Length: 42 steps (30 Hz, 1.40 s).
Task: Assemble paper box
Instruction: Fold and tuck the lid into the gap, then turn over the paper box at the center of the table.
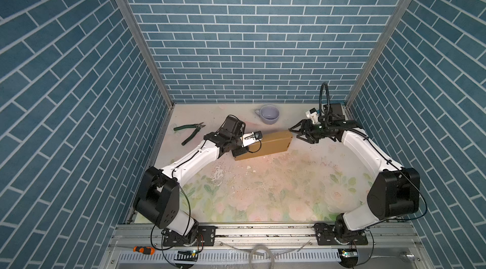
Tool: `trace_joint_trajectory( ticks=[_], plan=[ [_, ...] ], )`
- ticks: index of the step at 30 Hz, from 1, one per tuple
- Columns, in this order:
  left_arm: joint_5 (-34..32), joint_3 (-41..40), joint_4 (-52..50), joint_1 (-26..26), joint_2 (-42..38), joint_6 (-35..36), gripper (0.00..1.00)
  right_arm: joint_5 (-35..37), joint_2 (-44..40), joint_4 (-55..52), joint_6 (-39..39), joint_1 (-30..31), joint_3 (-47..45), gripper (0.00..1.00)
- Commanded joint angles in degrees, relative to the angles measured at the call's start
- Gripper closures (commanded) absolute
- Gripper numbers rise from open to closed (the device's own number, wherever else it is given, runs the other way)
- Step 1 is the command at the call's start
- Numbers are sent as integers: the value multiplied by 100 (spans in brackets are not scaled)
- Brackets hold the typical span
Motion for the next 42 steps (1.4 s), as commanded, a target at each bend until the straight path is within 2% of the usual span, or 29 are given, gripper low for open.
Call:
trace_joint_trajectory(
  ticks=[1, 6, 9, 13, 17, 21, 23, 26, 29, 30, 34, 35, 36, 37, 39, 42],
  plan=[
    [-15, 23, -300, 0, 200, 66, 53, -166, 208, -569, -805, 118, 407, 43],
    [4, 93, -293, -1, 276, 62, 53, 106, 593, -749, -1009, 163, 661, 54],
    [22, 126, -255, 0, 331, 39, 48, 353, 895, -979, -1175, 192, 810, 64],
    [12, 222, -192, 0, 416, -34, 33, 684, 1175, -1224, -1323, 220, 947, 68],
    [-5, 325, -133, 6, 408, -60, 23, 689, 1279, -1264, -1215, 221, 1080, 69],
    [94, 541, -307, 54, 191, -382, 7, 660, 1301, -1309, -1130, 213, 1147, 69],
    [461, 670, -439, 189, -115, -843, 4, 666, 1320, -1324, -1116, 221, 1139, 70],
    [1241, 516, -12, 647, -844, -2043, 3, 691, 1389, -1318, -1082, 212, 1122, 70],
    [1303, 191, 329, 1027, -1380, -3625, 14, 652, 1425, -1241, -995, 208, 1108, 71],
    [1362, 213, 143, 1117, -1445, -4039, 20, 653, 1434, -1238, -977, 202, 1118, 71],
    [1250, 320, -723, 1384, -1333, -5858, 66, 646, 1446, -1221, -929, 204, 1123, 72],
    [1214, 302, -841, 1406, -1300, -6194, 69, 629, 1451, -1213, -914, 208, 1119, 72],
    [1184, 199, -882, 1407, -1324, -6528, 65, 609, 1453, -1196, -895, 205, 1119, 72],
    [1103, 44, -808, 1407, -1379, -6889, 57, 596, 1453, -1180, -877, 207, 1106, 72],
    [1065, -240, -569, 1406, -1456, -7351, 52, 585, 1470, -1135, -849, 213, 1089, 72],
    [913, -379, -564, 1405, -1369, -7537, 42, 572, 1497, -1103, -831, 212, 1075, 73]
  ],
)
